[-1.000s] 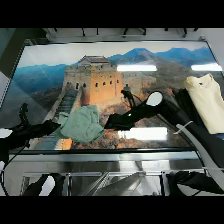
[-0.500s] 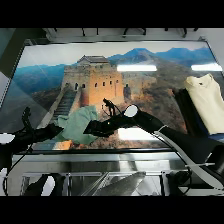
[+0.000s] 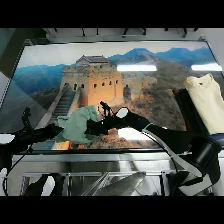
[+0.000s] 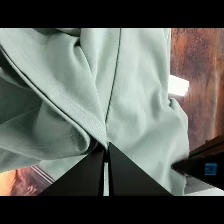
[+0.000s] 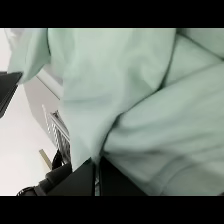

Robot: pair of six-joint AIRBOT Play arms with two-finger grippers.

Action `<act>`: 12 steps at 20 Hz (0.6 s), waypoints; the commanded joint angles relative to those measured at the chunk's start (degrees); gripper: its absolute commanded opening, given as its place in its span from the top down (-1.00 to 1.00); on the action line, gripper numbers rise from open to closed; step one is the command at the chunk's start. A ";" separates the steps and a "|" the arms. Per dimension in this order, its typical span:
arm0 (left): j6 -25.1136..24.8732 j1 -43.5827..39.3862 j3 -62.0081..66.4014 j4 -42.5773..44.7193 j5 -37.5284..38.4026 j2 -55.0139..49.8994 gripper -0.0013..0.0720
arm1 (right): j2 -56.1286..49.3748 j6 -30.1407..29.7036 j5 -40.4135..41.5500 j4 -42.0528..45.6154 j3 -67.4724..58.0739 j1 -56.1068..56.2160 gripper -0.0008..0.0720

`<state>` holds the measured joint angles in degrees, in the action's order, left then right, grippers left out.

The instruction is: Fold the shirts.

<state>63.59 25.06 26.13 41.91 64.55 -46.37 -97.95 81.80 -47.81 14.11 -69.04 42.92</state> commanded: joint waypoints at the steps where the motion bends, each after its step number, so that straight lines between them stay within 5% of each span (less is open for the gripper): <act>1: -0.09 -0.02 -0.02 0.09 -0.04 0.04 0.93 | -1.36 -0.02 -0.24 -1.95 -1.29 -0.52 0.92; 9: 2.10 -0.09 8.57 7.19 2.60 0.04 0.93 | 21.29 -2.82 -7.72 0.81 -1.36 -18.18 0.92; 12: 7.26 -0.09 11.08 12.28 4.63 0.07 0.93 | 29.05 4.55 -9.29 12.98 -1.33 -28.02 0.92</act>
<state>66.35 24.99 34.48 49.21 67.33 -46.37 -76.27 81.12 -55.53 17.65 -70.32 23.00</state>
